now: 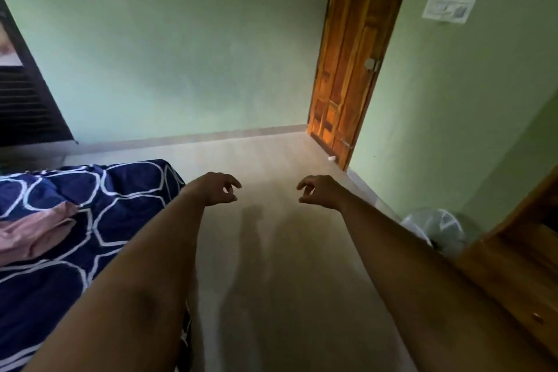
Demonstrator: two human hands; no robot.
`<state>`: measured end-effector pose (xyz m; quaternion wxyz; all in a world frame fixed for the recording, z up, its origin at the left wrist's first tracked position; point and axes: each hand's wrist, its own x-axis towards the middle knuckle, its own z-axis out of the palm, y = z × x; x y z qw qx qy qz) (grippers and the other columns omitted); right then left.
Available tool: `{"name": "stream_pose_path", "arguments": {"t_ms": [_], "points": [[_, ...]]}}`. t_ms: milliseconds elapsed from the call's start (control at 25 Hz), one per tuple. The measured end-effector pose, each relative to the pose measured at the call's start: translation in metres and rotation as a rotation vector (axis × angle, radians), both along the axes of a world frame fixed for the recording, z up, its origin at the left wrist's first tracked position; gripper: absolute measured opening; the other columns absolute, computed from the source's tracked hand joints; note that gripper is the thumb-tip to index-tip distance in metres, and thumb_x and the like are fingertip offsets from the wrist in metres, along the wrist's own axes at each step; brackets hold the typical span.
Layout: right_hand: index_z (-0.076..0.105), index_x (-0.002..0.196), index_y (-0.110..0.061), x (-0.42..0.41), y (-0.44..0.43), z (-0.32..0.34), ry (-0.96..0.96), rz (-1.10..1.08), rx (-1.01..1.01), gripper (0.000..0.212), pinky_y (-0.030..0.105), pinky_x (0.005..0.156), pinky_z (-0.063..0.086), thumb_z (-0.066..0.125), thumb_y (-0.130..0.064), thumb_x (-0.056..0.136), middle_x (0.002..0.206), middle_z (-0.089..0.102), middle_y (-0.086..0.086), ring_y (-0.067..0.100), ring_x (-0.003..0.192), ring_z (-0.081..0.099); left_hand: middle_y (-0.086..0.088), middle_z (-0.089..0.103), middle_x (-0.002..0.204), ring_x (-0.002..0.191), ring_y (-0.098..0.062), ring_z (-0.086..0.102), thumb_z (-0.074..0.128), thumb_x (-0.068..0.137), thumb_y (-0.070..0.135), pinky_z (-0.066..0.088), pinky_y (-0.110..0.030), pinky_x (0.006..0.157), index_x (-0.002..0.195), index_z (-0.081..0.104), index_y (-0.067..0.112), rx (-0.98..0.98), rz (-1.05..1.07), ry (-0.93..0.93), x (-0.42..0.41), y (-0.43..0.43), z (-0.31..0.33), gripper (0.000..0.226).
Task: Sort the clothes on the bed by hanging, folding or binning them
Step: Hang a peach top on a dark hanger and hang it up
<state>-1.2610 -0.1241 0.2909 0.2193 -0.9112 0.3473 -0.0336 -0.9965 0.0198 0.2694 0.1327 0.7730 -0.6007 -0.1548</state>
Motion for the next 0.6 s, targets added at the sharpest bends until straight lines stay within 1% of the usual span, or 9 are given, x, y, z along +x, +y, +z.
{"name": "stream_pose_path", "arguments": {"t_ms": [80,240,320,440,600], "points": [[0.061,0.119,-0.016,0.039,-0.006,-0.006,0.031,0.041,0.008,0.039,0.029,0.085,0.048,0.072,-0.025,0.082,0.109,0.067,0.006,0.02,0.097,0.062,0.005,0.065,0.11,0.098,-0.012,0.057,0.068,0.086,0.031,0.043,-0.028,0.094,0.126,0.059,0.026,0.046,0.027,-0.031,0.036,0.006,-0.005,0.042],[0.058,0.125,-0.016,0.108,-0.025,-0.018,0.133,0.132,0.007,0.046,0.031,0.088,0.046,0.072,-0.027,0.083,0.117,0.063,0.006,0.021,0.103,0.059,0.001,0.062,0.119,0.101,-0.015,0.058,0.069,0.084,0.031,0.045,-0.03,0.096,0.132,0.055,0.024,0.138,0.067,-0.1,0.101,0.014,-0.023,0.05],[0.056,0.127,-0.019,0.139,-0.039,-0.025,0.135,0.162,-0.012,0.049,0.032,0.09,0.046,0.072,-0.029,0.082,0.123,0.059,0.005,0.021,0.108,0.056,-0.002,0.057,0.128,0.11,-0.019,0.058,0.069,0.085,0.032,0.043,-0.03,0.099,0.136,0.051,0.023,0.196,0.069,-0.133,0.125,0.01,-0.031,0.055],[0.055,0.129,-0.02,0.19,-0.068,-0.041,0.133,0.233,-0.033,0.052,0.031,0.091,0.044,0.072,-0.028,0.081,0.128,0.057,0.005,0.021,0.113,0.055,-0.006,0.053,0.134,0.122,-0.022,0.052,0.069,0.085,0.032,0.039,-0.033,0.105,0.139,0.048,0.023,0.204,0.121,-0.14,0.159,-0.014,-0.042,0.058],[0.054,0.129,-0.02,0.256,-0.131,-0.052,0.177,0.327,-0.025,0.049,0.03,0.089,0.044,0.071,-0.023,0.083,0.125,0.058,0.006,0.022,0.11,0.056,0.0,0.052,0.134,0.12,-0.02,0.053,0.069,0.083,0.032,0.042,-0.035,0.103,0.136,0.05,0.03,0.21,0.197,-0.118,0.211,-0.067,-0.051,0.056]]}}
